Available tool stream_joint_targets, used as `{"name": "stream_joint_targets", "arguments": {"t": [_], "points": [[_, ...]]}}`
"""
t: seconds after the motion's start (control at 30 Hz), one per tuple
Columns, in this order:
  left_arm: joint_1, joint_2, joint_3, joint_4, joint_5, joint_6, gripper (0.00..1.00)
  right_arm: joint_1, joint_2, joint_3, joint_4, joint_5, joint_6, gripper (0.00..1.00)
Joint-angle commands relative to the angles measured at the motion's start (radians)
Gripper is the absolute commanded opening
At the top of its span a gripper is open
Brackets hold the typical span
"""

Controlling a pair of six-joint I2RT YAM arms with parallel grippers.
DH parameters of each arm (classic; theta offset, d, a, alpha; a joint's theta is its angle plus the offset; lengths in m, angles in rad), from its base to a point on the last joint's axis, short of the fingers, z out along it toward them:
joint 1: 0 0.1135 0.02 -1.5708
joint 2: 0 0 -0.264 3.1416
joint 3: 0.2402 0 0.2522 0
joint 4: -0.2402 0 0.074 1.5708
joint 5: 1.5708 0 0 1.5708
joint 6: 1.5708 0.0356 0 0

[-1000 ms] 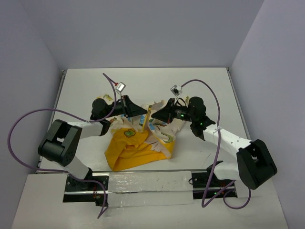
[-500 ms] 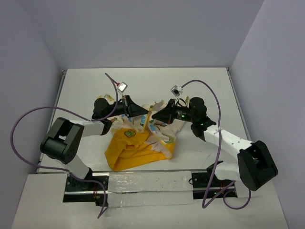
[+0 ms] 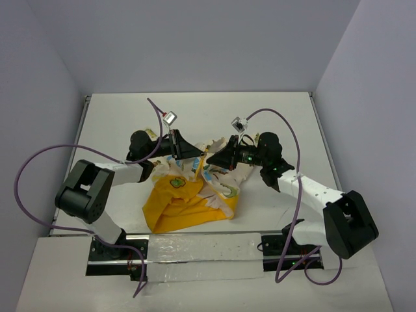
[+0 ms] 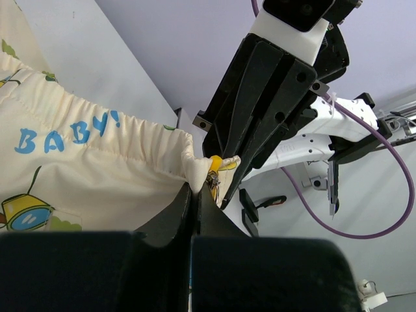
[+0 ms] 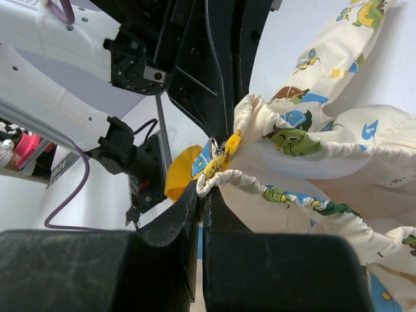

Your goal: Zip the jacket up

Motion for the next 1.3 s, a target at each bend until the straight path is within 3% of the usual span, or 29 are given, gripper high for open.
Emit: {"name": "stream_joint_targets", "arguments": {"t": [0.0,1.27], "points": [[-0.024,0.002,0.031,0.002,0.08,0.023,0.0,-0.01,0.009,0.054,0.088,0.055,-0.029,0.0],[-0.024,-0.049,-0.033,-0.028,0.105,0.072,0.0,-0.038,-0.027,0.07,0.138,0.074,-0.011,0.0]]}}
